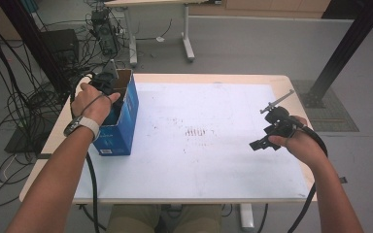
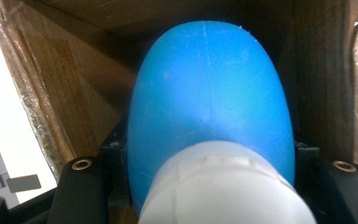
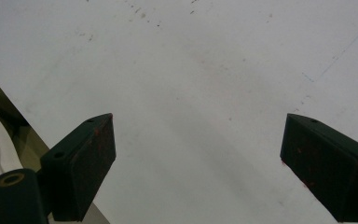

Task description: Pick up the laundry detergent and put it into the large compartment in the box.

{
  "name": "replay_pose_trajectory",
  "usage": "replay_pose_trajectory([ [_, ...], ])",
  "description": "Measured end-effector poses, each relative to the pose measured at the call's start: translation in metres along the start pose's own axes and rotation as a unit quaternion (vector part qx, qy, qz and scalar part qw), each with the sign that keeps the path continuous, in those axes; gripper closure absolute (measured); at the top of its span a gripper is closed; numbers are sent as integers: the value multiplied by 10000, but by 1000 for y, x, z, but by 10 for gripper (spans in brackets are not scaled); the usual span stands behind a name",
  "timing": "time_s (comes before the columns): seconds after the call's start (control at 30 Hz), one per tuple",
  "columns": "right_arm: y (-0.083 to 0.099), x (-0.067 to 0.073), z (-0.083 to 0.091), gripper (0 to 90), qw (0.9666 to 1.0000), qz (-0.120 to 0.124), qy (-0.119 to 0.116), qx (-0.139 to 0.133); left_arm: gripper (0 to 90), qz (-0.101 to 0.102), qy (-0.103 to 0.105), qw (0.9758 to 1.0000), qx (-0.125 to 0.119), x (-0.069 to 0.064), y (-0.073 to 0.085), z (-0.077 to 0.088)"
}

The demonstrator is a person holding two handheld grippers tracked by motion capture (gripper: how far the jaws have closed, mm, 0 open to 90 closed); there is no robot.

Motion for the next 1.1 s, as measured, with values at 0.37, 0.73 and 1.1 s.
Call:
replay_pose_trajectory([
  [0.37, 2, 0, 1, 103, 10000, -17, 9, -2, 375, 3, -3, 10000, -6, -1, 0, 0],
  [0.73, 3, 0, 3, 103, 10000, -40, 21, 19, 375, -13, -27, 10000, -15, -2, 0, 0],
  [1.1, 2, 0, 3, 103, 10000, -48, 27, 20, 375, -16, -17, 10000, -3, -2, 0, 0],
])
Point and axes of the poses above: each handheld gripper's, and its own axes: z roughly backward along the jaws, y roughly out of its underside, x roughly to its left, the point moved 4 cm from there along -z, roughly forward along the jaws, and after that the axes turned 7 degrees about -x, right-handed, at the moved point
